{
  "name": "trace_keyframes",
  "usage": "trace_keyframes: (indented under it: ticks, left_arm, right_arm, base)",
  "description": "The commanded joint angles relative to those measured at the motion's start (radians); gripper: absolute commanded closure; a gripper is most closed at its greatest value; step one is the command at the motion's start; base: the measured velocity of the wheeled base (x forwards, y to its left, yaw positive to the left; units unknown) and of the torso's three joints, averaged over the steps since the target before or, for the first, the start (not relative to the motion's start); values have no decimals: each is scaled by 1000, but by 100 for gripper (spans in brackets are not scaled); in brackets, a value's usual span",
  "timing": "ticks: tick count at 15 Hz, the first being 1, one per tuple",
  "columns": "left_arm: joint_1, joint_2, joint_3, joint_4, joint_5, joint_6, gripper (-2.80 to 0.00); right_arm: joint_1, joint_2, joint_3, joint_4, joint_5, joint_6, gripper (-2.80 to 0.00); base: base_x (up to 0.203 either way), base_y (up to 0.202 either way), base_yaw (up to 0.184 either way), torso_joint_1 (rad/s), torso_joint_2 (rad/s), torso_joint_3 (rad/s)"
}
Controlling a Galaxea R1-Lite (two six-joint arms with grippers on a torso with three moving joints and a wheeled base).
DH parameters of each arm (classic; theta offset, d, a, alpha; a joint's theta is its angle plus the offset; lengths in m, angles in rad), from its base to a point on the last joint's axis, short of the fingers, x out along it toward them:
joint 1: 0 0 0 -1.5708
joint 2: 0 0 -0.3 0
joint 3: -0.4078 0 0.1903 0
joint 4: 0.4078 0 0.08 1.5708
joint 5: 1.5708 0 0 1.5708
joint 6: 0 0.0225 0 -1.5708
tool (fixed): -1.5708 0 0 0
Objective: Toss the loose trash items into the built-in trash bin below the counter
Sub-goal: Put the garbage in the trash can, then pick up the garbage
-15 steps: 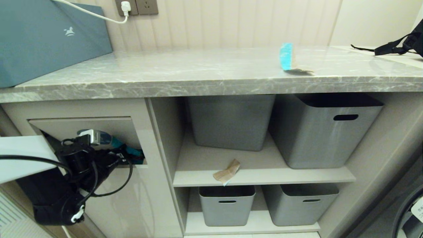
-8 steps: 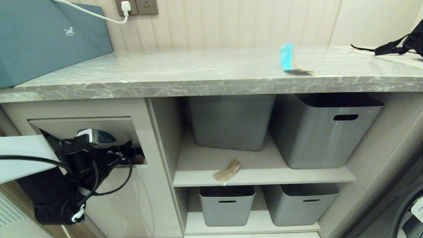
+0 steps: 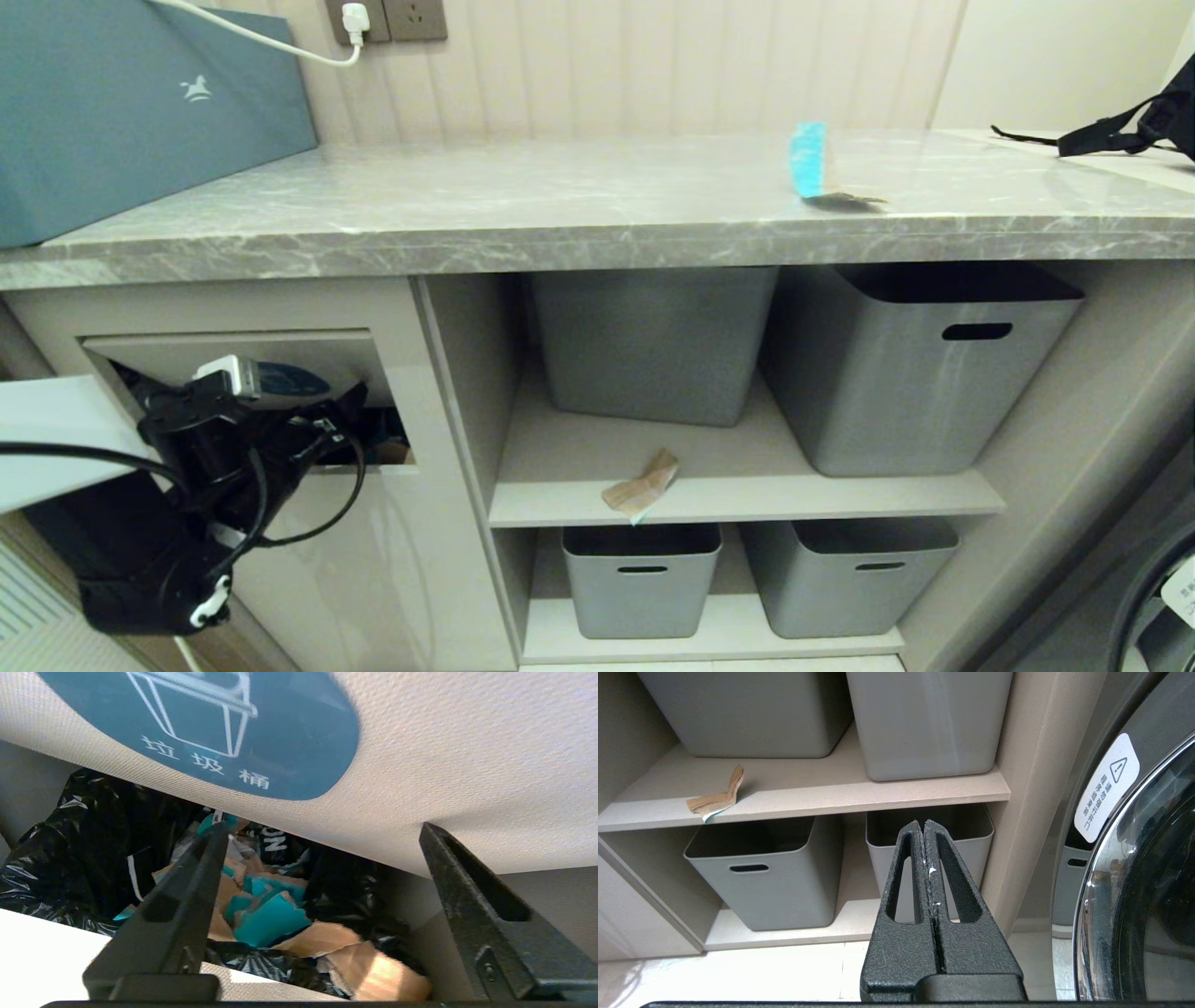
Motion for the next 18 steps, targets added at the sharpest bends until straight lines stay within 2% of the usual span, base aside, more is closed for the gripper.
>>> trace_keyframes:
  ticks: [1,5,9,16,17,18]
  left_arm:
    - [0,-31,15,-8,2,-9,-280]
    - [0,-65,63,-8,43,-42,-280]
    - [-2,-132,176,-8,75,-78,-280]
    - [-3,-417,403,-8,70,-82,-280]
    - [-2,-475,428,-7,59,-80,0]
    - [1,-534,446,5,45,-78,0]
  right_arm:
    - [0,1,2,0,0,0,0]
    - [0,1,2,0,0,0,0]
    - [0,1,2,0,0,0,0]
    - [0,1,2,0,0,0,0]
    - [0,1,2,0,0,0,0]
    - [0,1,2,0,0,0,0]
  base:
    - [0,0,0,0,0,0]
    - [0,0,0,0,0,0]
    - [0,0,0,0,0,0]
    - [0,0,0,0,0,0]
    - [0,0,0,0,0,0]
    - [0,0,0,0,0,0]
